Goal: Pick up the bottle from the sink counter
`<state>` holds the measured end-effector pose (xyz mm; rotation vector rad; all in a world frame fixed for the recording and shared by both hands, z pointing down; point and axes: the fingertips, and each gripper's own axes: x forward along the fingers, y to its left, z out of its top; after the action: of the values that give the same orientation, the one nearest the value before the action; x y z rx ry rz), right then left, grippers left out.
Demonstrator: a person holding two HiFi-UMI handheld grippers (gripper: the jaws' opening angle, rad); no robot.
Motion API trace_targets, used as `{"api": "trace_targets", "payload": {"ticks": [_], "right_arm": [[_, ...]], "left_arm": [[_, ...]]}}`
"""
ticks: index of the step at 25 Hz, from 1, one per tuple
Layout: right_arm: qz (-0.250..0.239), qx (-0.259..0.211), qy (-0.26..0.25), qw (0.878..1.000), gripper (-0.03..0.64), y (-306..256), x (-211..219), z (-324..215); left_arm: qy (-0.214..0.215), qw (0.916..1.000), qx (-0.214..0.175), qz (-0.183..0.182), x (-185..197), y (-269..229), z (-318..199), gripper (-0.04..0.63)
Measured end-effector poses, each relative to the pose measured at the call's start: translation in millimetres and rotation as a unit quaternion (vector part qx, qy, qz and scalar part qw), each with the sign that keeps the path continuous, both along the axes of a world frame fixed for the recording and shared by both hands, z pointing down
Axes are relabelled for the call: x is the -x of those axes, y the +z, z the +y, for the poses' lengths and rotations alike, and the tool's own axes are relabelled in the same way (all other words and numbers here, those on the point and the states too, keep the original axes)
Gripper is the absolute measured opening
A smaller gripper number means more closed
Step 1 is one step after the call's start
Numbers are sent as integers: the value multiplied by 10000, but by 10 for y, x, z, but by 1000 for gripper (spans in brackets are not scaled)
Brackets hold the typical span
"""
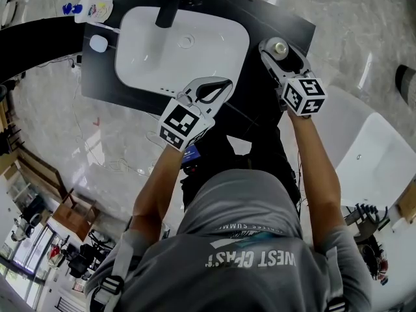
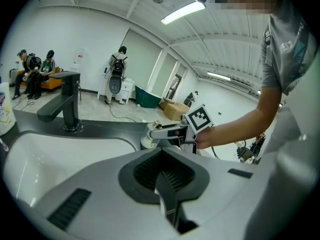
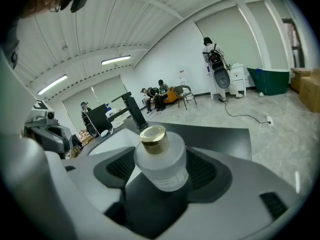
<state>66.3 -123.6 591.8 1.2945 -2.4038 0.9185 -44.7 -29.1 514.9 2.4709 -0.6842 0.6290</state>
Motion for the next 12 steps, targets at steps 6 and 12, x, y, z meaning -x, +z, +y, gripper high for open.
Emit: {"api": "trace_targets", "payload": {"ticks": [6, 12], "right_arm": [[-95, 78, 128, 9998, 321, 9, -8, 18], [-182, 154, 243, 9994, 321, -9, -43, 122]], "left_arm": [[27, 10000, -37, 7, 19, -16, 17, 2], [29, 10000, -77, -10, 32, -47, 73, 2]]}}
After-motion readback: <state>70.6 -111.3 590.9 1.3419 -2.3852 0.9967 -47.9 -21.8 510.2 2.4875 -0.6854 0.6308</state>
